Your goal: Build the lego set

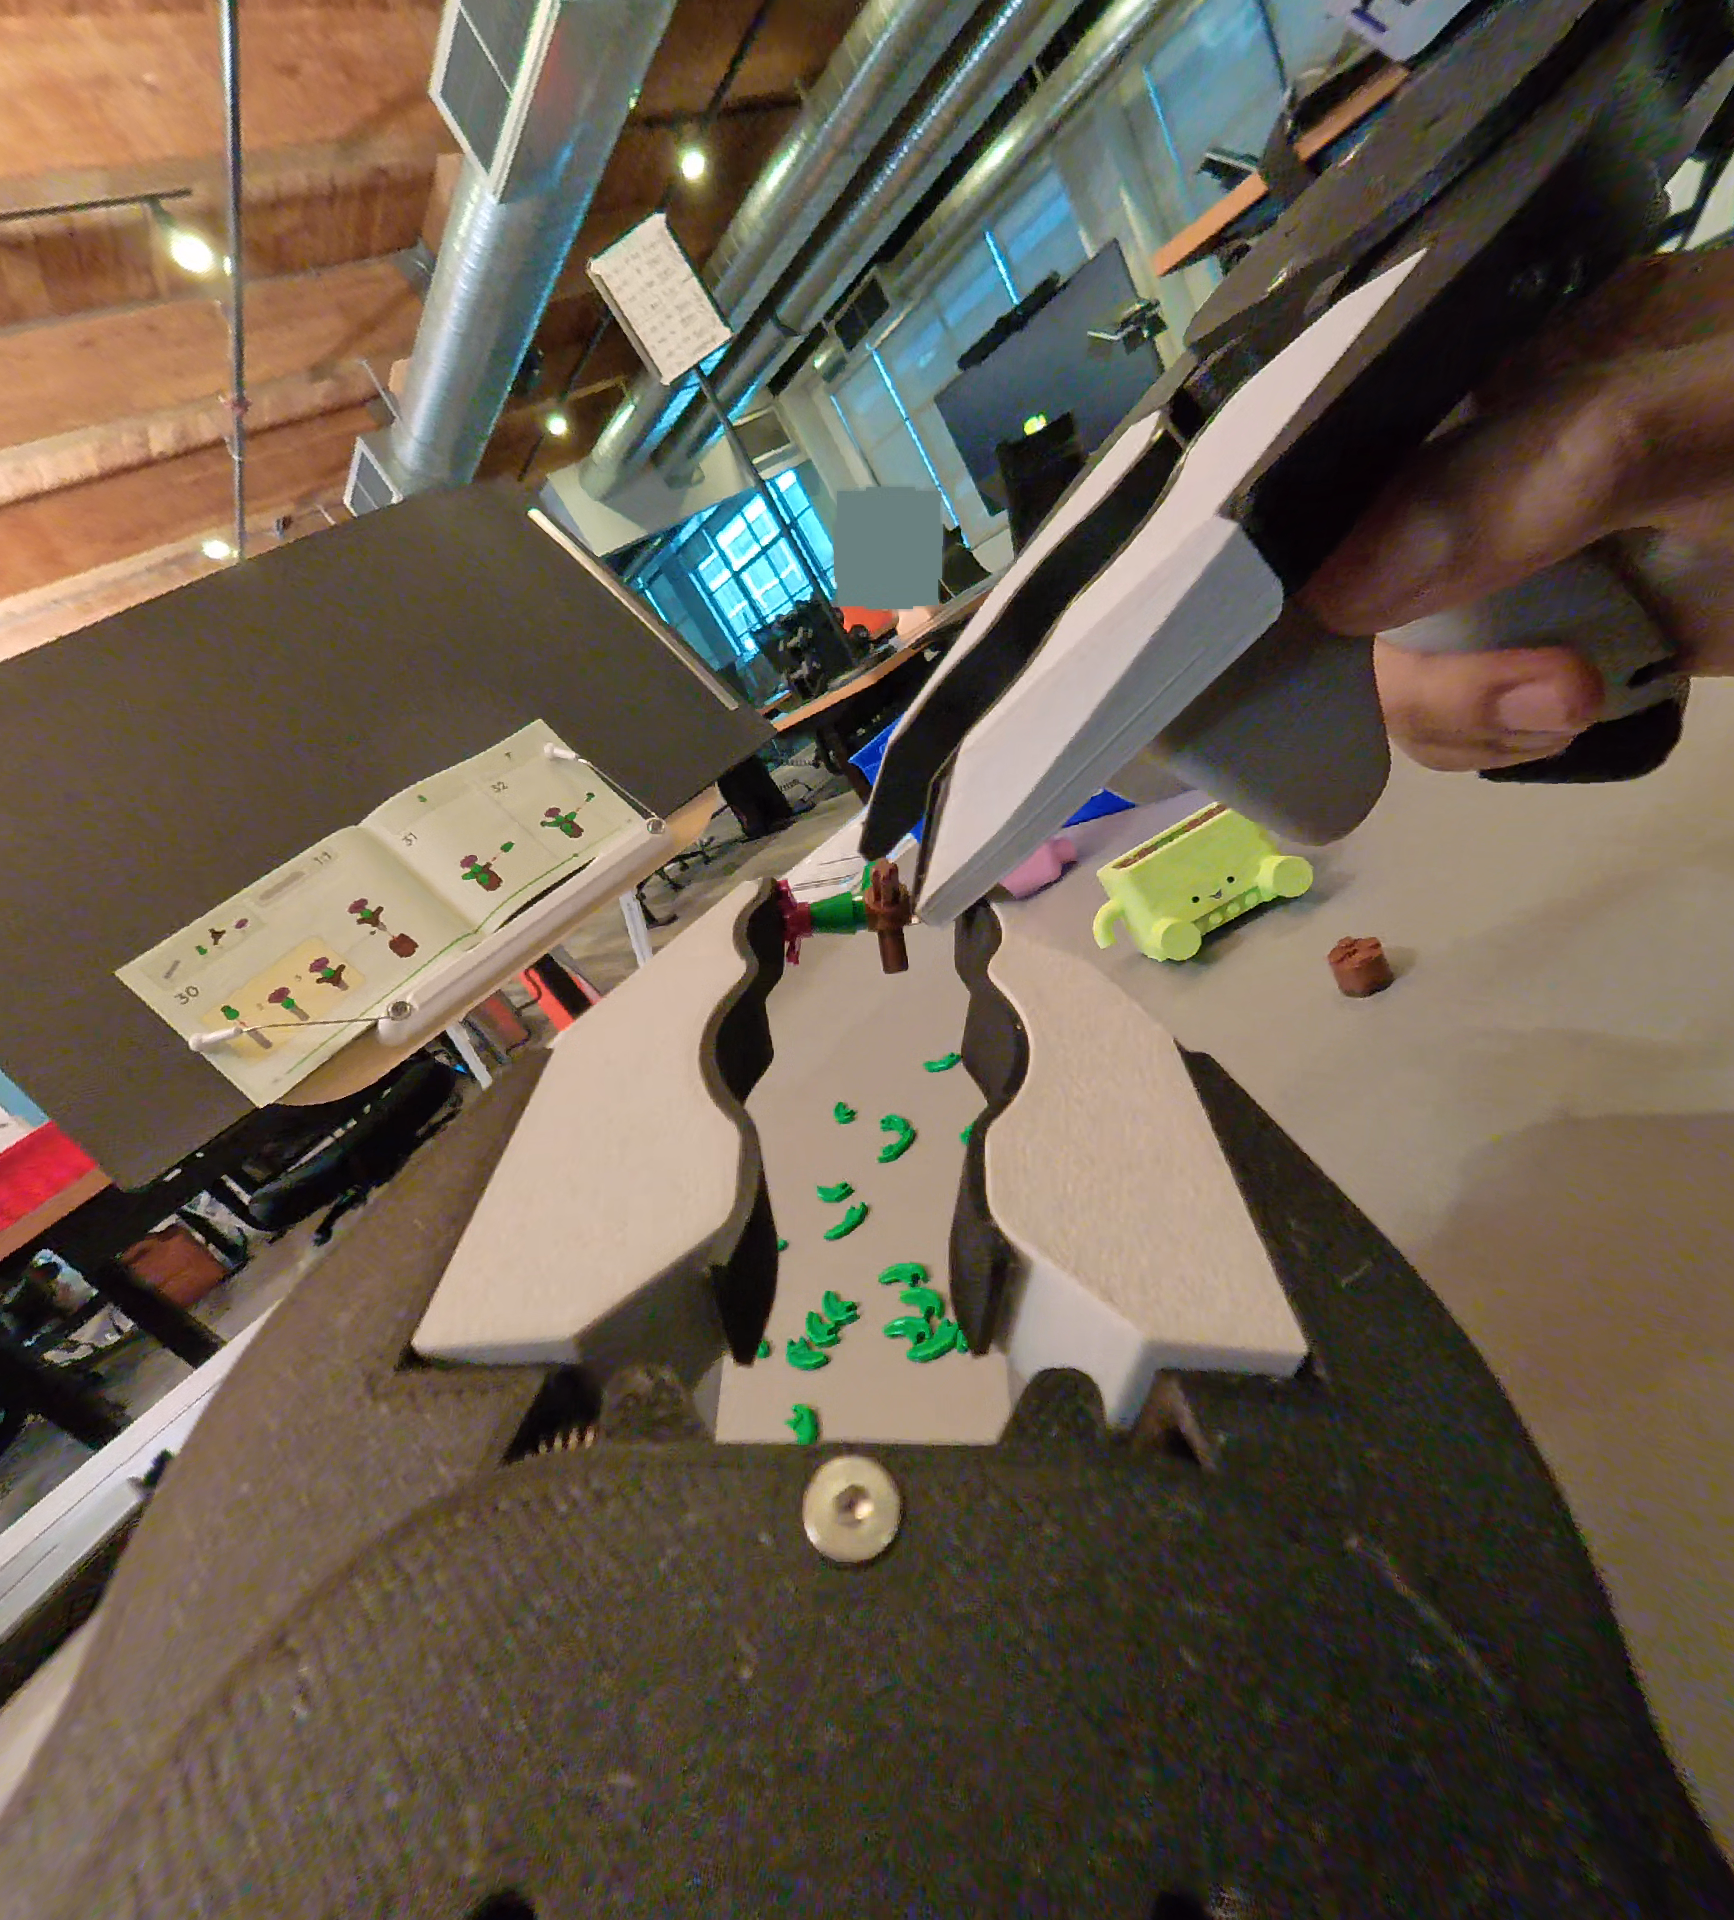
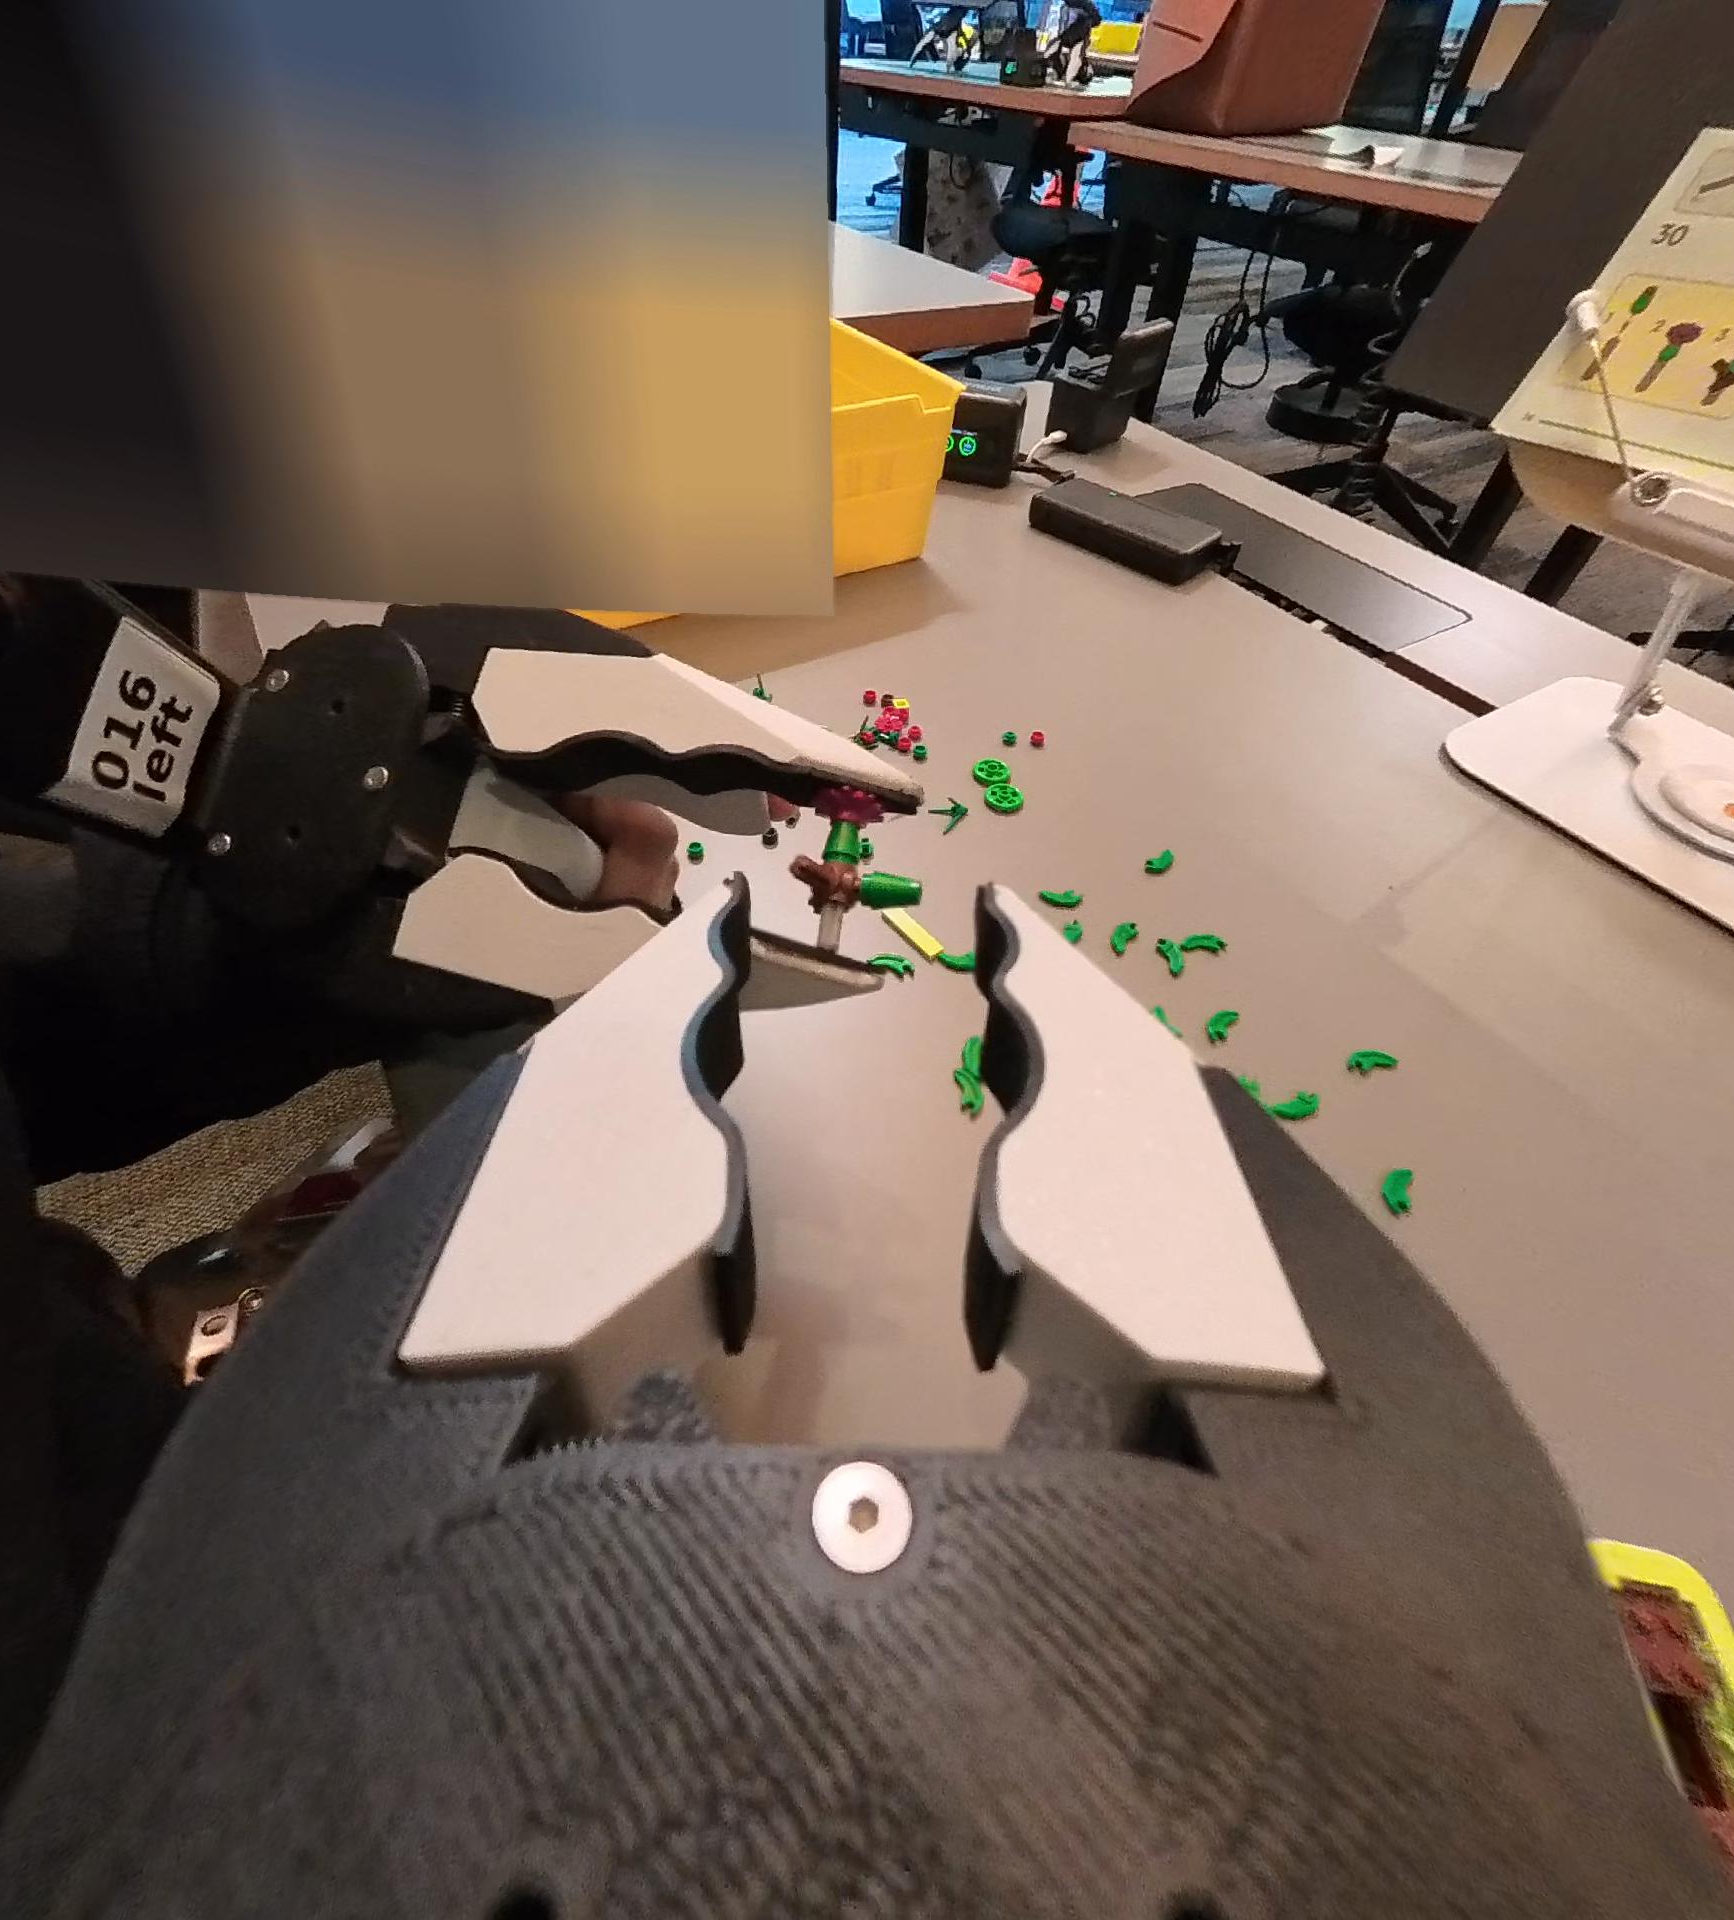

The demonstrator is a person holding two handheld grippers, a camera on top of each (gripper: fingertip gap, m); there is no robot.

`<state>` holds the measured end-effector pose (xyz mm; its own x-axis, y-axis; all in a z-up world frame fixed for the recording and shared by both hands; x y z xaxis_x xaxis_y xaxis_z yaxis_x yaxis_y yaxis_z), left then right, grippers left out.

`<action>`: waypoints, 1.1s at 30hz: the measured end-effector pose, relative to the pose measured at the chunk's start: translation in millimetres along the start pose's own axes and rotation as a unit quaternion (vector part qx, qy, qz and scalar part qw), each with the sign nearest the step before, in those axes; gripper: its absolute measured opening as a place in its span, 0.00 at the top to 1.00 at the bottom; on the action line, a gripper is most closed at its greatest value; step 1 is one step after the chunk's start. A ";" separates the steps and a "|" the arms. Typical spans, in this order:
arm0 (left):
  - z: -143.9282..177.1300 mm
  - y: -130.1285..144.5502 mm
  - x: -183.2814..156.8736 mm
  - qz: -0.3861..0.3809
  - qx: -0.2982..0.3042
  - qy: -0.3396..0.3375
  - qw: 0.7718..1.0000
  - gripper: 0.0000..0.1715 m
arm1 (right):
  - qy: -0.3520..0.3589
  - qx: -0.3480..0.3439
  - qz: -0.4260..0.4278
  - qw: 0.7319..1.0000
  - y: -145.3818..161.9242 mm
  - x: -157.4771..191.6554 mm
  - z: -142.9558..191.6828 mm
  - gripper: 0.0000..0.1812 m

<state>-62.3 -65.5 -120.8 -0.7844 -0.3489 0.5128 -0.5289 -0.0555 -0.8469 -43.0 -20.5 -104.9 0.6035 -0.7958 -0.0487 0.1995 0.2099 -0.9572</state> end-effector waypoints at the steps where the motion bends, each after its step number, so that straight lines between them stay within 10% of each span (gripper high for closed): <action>1: 0.0 -0.7 -0.2 -0.003 -0.001 -0.001 1.000 0.82 | -0.002 -0.001 -0.001 1.000 -0.2 0.8 0.0 0.78; 33: -1.8 -0.9 -14.4 0.039 -0.010 0.060 0.997 0.82 | 0.004 0.053 0.062 0.997 8.0 4.3 4.2 0.89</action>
<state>-51.2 -58.7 -127.2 -0.8560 -0.2361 0.4598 -0.4704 -0.0130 -0.8824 -35.6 -19.8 -111.5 0.6225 -0.7646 -0.1669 0.2055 0.3655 -0.9079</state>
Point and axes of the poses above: each gripper's, where its closed fingertips meet, z back along the fingers, y out of its underside, x = y × z across the jaws, the point moved 4 cm from there along z, back along the fingers, and after that the axes turned 1 degree about y, right-handed, at the moved point
